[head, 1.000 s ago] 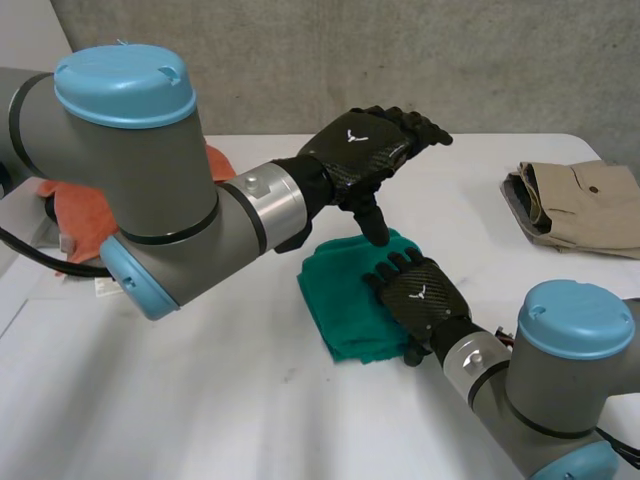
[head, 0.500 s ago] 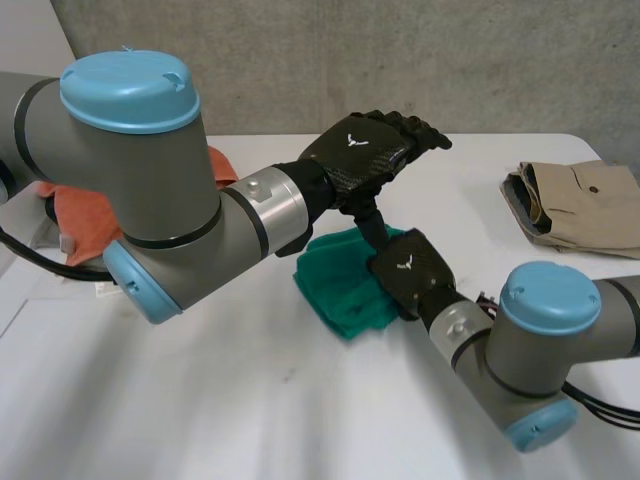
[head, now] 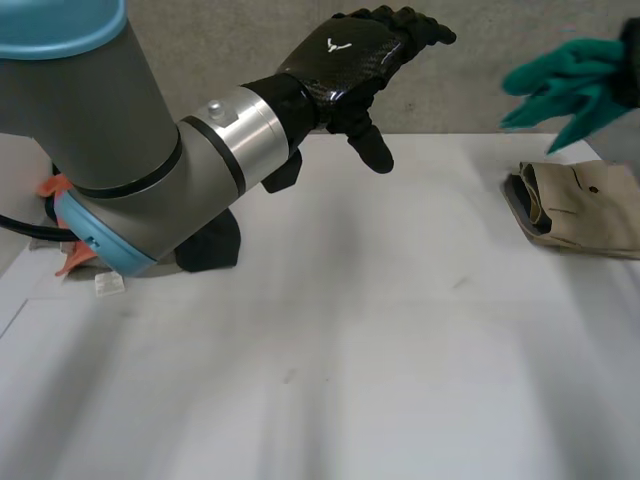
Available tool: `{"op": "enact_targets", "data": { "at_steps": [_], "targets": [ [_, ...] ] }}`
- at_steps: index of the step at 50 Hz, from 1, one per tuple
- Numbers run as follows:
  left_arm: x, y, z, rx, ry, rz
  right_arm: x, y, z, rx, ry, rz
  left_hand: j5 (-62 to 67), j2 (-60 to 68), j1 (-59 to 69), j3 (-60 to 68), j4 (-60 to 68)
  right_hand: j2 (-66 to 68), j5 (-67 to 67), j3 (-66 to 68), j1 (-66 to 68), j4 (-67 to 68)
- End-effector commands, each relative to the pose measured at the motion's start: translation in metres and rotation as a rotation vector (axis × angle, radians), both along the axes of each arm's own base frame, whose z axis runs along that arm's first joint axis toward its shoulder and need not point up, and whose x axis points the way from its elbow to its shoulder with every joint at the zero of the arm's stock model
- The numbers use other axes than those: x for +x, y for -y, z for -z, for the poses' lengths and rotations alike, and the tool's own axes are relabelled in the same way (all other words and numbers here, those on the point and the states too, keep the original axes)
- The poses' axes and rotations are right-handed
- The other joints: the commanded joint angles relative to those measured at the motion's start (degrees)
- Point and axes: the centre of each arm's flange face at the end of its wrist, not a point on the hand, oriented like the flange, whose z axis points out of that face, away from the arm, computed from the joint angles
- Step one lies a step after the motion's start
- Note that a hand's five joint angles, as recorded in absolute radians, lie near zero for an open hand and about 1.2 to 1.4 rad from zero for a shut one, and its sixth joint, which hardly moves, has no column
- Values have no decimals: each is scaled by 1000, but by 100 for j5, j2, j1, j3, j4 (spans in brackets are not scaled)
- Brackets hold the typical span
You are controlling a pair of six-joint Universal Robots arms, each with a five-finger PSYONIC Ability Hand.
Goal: Fold the laundry.
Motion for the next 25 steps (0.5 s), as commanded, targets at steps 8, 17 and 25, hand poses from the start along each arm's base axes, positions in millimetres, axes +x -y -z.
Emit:
{"op": "enact_targets", "data": {
  "at_steps": [8, 17, 25],
  "targets": [
    [-8, 3, 26, 51, 36, -30, -85, 34, 177, 244, -109, 8, -87, -15, 96, -12, 30, 1417, 1589, 1330, 2064, 1141],
    [-11, -2, 24, 48, 33, -24, -109, 14, 135, 301, -137, 69, -87, -15, 96, -12, 30, -4293, -4121, -4380, -3645, -4569],
    [-16, -17, 28, 60, 46, 7, -135, -4, 93, 416, -95, 126, -87, -15, 96, -12, 30, -5583, -5411, -5670, -4936, -5859]
  ]
}}
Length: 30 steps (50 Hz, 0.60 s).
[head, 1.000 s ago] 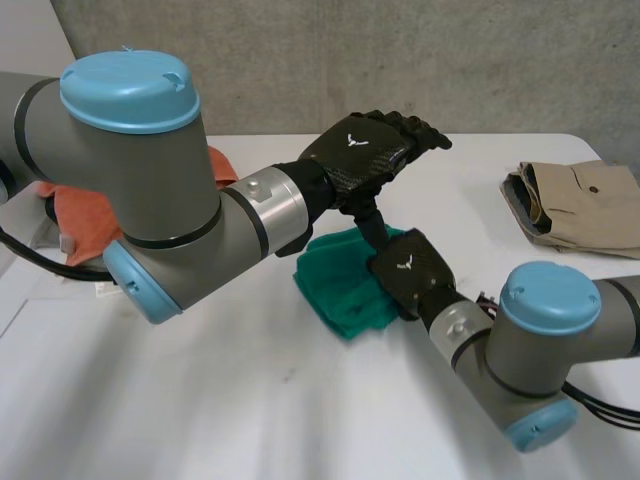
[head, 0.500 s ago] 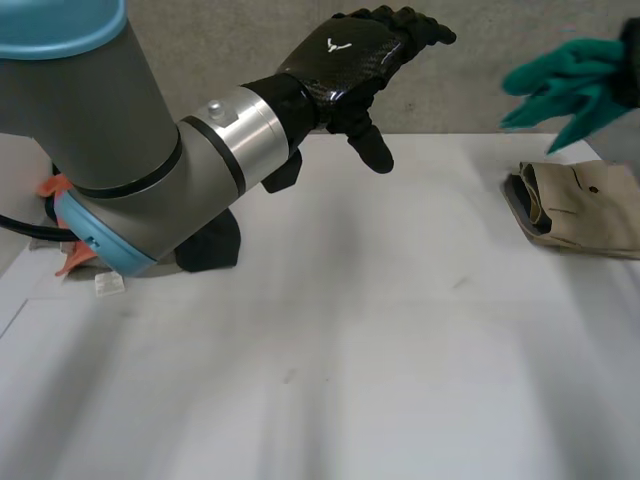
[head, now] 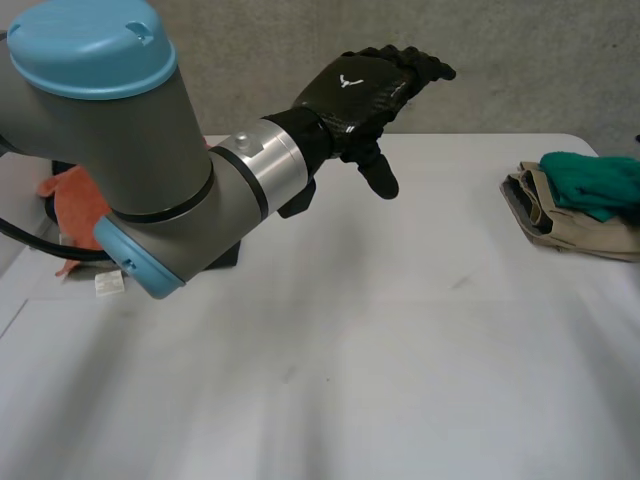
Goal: Fold the laundry.
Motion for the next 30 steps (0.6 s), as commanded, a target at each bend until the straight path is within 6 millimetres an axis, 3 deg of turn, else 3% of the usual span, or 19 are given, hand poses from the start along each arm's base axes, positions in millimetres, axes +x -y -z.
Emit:
{"op": "enact_targets", "data": {
  "at_steps": [1, 6, 10, 15, 18, 21, 24, 26, 27, 30],
  "targets": [
    [-4, -14, 3, 11, 10, 31, -30, -22, -43, 128, 47, 89, -88, -15, 96, -12, 30, -269, -240, -248, -315, -264],
    [-2, -19, 2, 17, 10, 36, -61, -38, -57, 243, 66, 222, -105, -32, 79, -29, 13, -269, -240, -248, -315, -264],
    [-3, -23, -1, 17, 7, 44, -95, -48, -78, 266, -50, 403, -122, -49, 62, -46, -4, -269, -240, -248, -315, -264],
    [-3, -27, -12, -10, -17, 49, -105, -50, -113, 187, -257, 540, -139, -66, 46, -63, -20, -269, -240, -248, -315, -264],
    [2, -24, -35, -66, -68, 25, -85, -43, -139, 39, -286, 513, -155, -82, 29, -80, -37, -269, -240, -248, -315, -264],
    [13, -17, -62, -125, -126, -45, -37, -43, -166, -113, -253, 392, -155, -82, 29, -80, -37, -269, -240, -248, -315, -264],
    [28, -2, -76, -155, -155, -148, 20, -58, -189, -228, -207, 216, -105, -32, 79, -30, 13, -269, -240, -248, -315, -264],
    [52, 24, -86, -178, -170, -287, 46, -69, -191, -245, -189, 121, -88, -15, 96, -12, 30, -269, -240, -248, -315, -264],
    [63, 36, -87, -181, -167, -343, 72, -81, -189, -243, -174, 23, -88, -15, 96, -12, 30, -269, -240, -248, -315, -264],
    [108, 78, -80, -186, -101, -547, 108, -99, -178, -212, -162, -102, -138, -65, 46, -63, -20, -269, -240, -248, -315, -264]
  ]
}}
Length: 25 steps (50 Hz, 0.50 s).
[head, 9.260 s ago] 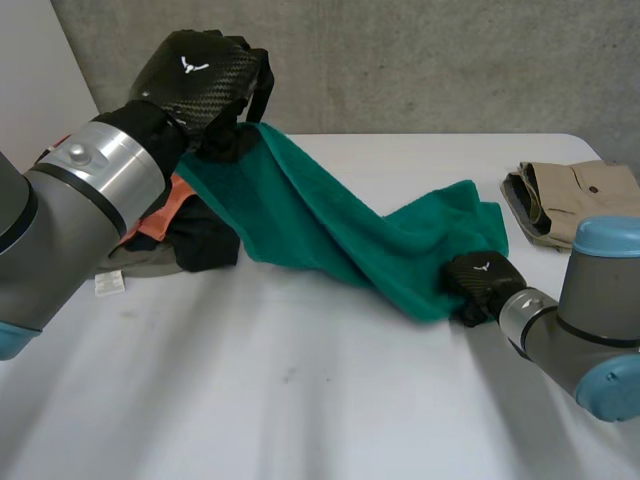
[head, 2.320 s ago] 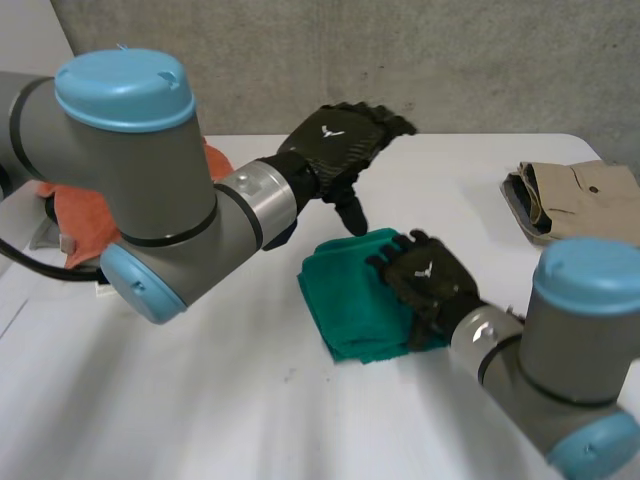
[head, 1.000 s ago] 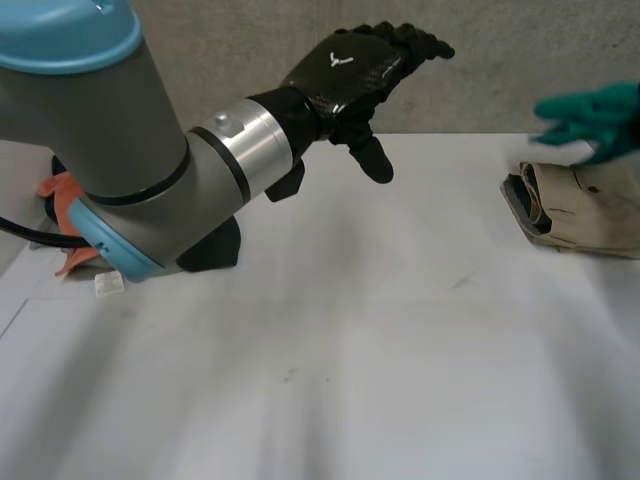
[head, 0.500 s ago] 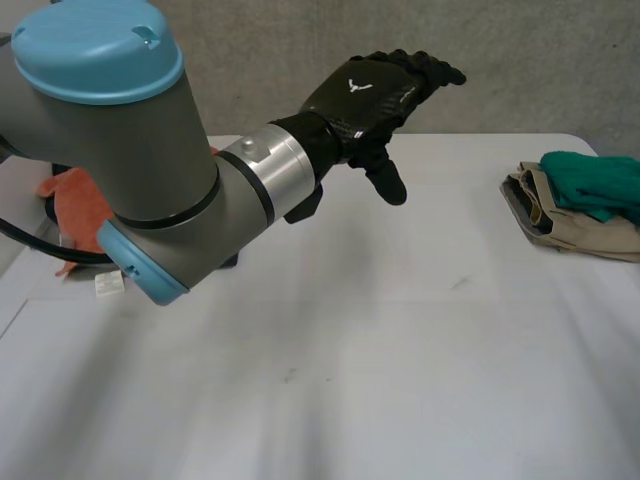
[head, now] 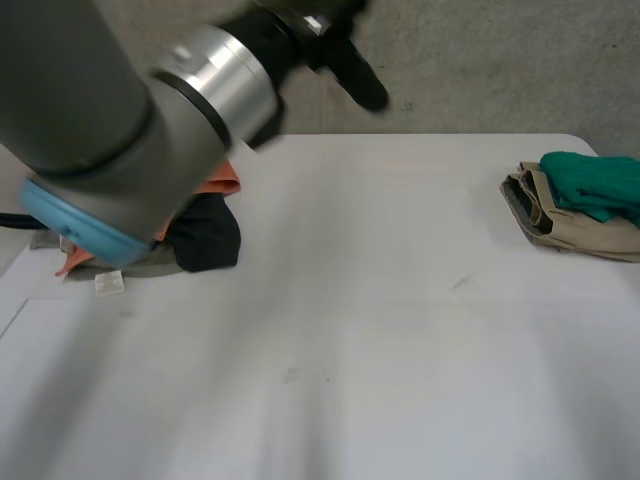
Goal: Fold the laundry.
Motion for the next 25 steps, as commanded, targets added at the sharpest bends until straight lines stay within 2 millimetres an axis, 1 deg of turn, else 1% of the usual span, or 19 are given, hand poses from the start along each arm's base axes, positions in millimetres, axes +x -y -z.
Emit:
{"op": "enact_targets", "data": {
  "at_steps": [1, 2, 3, 4, 5, 6, 7, 8, 9, 10, 11, 13, 14, 15, 18, 19, 22, 23, 25],
  "targets": [
    [88, 83, -3, -4, 44, -439, 121, -57, 16, 61, 32, -425, -139, -66, 46, -63, -21, -229, -239, -197, -314, -208],
    [97, 90, 3, 3, 80, -479, 130, -64, 24, 89, 36, -453, -155, -82, 29, -80, -37, -229, -239, -197, -314, -208],
    [114, 104, 14, 1, 168, -546, 140, -70, 31, 117, 41, -478, -172, -99, 12, -96, -54, -229, -239, -197, -314, -208],
    [122, 110, 21, 0, 213, -576, 148, -77, 39, 150, 47, -499, -172, -99, 12, -97, -54, -229, -239, -197, -314, -208],
    [128, 116, 27, -5, 254, -602, 161, -89, 53, 204, 55, -531, -172, -99, 12, -97, -54, -229, -239, -197, -314, -208],
    [134, 122, 34, -12, 295, -626, 166, -95, 58, 230, 61, -545, -172, -99, 12, -97, -54, -229, -239, -197, -314, -208],
    [144, 136, 51, -16, 376, -663, 169, -100, 65, 257, 64, -553, -172, -99, 12, -97, -54, -229, -239, -197, -314, -208],
    [149, 144, 62, -13, 416, -676, 172, -105, 71, 287, 68, -563, -172, -99, 12, -97, -54, -229, -239, -197, -314, -208],
    [154, 152, 73, -8, 452, -690, 177, -114, 83, 338, 71, -576, -172, -99, 12, -97, -54, -229, -239, -197, -314, -208],
    [159, 161, 86, 1, 486, -702, 178, -117, 89, 360, 71, -578, -172, -99, 12, -97, -54, -229, -239, -197, -314, -208],
    [169, 177, 112, 18, 549, -712, 179, -120, 94, 381, 70, -579, -172, -99, 12, -97, -54, -229, -239, -197, -314, -208],
    [181, 192, 135, 35, 590, -717, 179, -127, 106, 425, 55, -576, -189, -116, -5, -113, -71, -229, -239, -197, -314, -208],
    [186, 199, 142, 34, 599, -716, 179, -129, 108, 430, 47, -574, -206, -133, -22, -130, -88, -229, -239, -197, -314, -208],
    [194, 213, 161, 40, 609, -703, 179, -131, 110, 438, 37, -573, -206, -133, -22, -130, -88, -229, -239, -197, -314, -208],
    [202, 229, 187, 43, 613, -671, 180, -136, 119, 458, 2, -567, -206, -133, -22, -130, -88, -229, -239, -197, -314, -208],
    [206, 239, 205, 43, 612, -649, 180, -137, 121, 464, -3, -565, -206, -133, -22, -130, -88, -229, -239, -197, -314, -208],
    [208, 252, 222, 21, 598, -624, 177, -140, 128, 488, -7, -557, -156, -83, 29, -80, -38, -229, -239, -197, -314, -208],
    [212, 260, 230, 8, 592, -620, 176, -141, 130, 496, -7, -555, -122, -49, 62, -46, -4, -229, -239, -197, -314, -208],
    [215, 267, 240, 5, 590, -619, 175, -145, 135, 515, -5, -550, 45, 118, 229, 121, 163, -229, -239, -197, -314, -208]
  ]
}}
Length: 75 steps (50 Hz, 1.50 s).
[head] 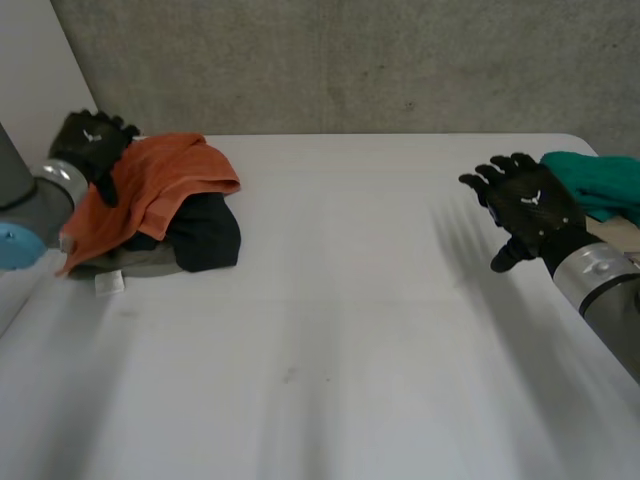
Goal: Fold the laundry.
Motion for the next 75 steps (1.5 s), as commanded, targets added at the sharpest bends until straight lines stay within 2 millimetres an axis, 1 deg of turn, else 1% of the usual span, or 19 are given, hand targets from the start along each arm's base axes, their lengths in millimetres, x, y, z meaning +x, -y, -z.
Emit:
{"op": "enact_targets", "data": {
  "at_steps": [1, 4, 5, 6, 8, 16, 20, 25, 30, 38, 44, 47, 48, 50, 51, 58, 64, 70, 75],
  "targets": [
    [13, 40, 58, -22, -22, 59, -6, -8, 16, 44, -33, 16, 812, 885, 997, 888, 931, -229, -239, -197, -314, -208],
    [11, 44, 68, -19, -24, 66, -8, -12, 21, 65, -36, 17, 2997, 3070, 3182, 3073, 3116, -229, -239, -197, -314, -208],
    [9, 45, 67, -29, -28, 69, -8, -12, 22, 67, -38, 17, 6404, 6477, 6589, 6480, 6522, -229, -239, -197, -314, -208],
    [8, 45, 65, -35, -35, 69, -8, -13, 23, 72, -38, 17, 6719, 6792, 6904, 6795, 6837, -229, -239, -197, -314, -208],
    [4, 44, 60, -40, -51, 68, -8, -15, 24, 78, -39, 16, 6722, 6795, 6907, 6798, 6840, -229, -239, -197, -314, -208],
    [-30, 8, -64, -178, -266, 75, -11, -15, 15, 50, -35, 28, 6722, 6795, 6907, 6798, 6840, -229, -239, -197, -314, -208],
    [-52, -32, -129, -239, -441, 166, -12, -16, 9, 40, -25, 33, 6722, 6795, 6907, 6798, 6840, -229, -239, -197, -314, -208],
    [-95, -105, -204, -293, -675, 369, -12, -16, 7, 36, -18, 35, 6722, 6795, 6907, 6798, 6840, -229, -239, -197, -314, -208],
    [-120, -160, -235, -267, -819, 508, -13, -20, 3, 28, -17, 37, 6722, 6795, 6907, 6798, 6840, -229, -239, -197, -314, -208],
    [-183, -218, -206, -15, -973, 691, -22, -19, -14, -21, -5, 85, 6722, 6795, 6907, 6798, 6840, -229, -239, -197, -314, -208],
    [-247, -252, -114, 298, -929, 754, -35, -12, -22, -18, 49, 175, 6722, 6795, 6907, 6798, 6840, -229, -239, -197, -314, -208],
    [-264, -261, -83, 381, -907, 766, -36, -11, -21, -8, 62, 181, 6508, 6581, 6693, 6584, 6626, -229, -239, -197, -314, -208],
    [-267, -254, -68, 409, -894, 747, -36, -11, -21, -6, 62, 182, 2592, 2665, 2777, 2668, 2711, -229, -239, -197, -314, -208],
    [-270, -250, -55, 430, -881, 736, -36, -12, -19, 0, 61, 182, 157, 230, 342, 233, 275, -229, -239, -197, -314, -208],
    [-271, -249, -50, 438, -876, 731, -36, -12, -19, 1, 61, 182, 81, 154, 265, 157, 199, -229, -239, -197, -314, -208],
    [-251, -225, -50, 361, -783, 654, -33, -16, -17, 30, 56, 169, 198, 271, 382, 274, 316, -229, -239, -197, -314, -208],
    [-202, -204, -65, 267, -588, 534, -32, -24, -18, 108, 43, 164, 198, 271, 382, 274, 316, -229, -239, -197, -314, -208],
    [-170, -213, -60, 296, -427, 446, -14, -57, -24, 229, -8, 83, 248, 321, 433, 324, 367, -229, -239, -197, -314, -208],
    [-126, -223, -36, 382, -281, 278, 5, -89, -16, 339, -77, -12, 399, 472, 584, 475, 518, -229, -239, -197, -314, -208]
  ]
}}
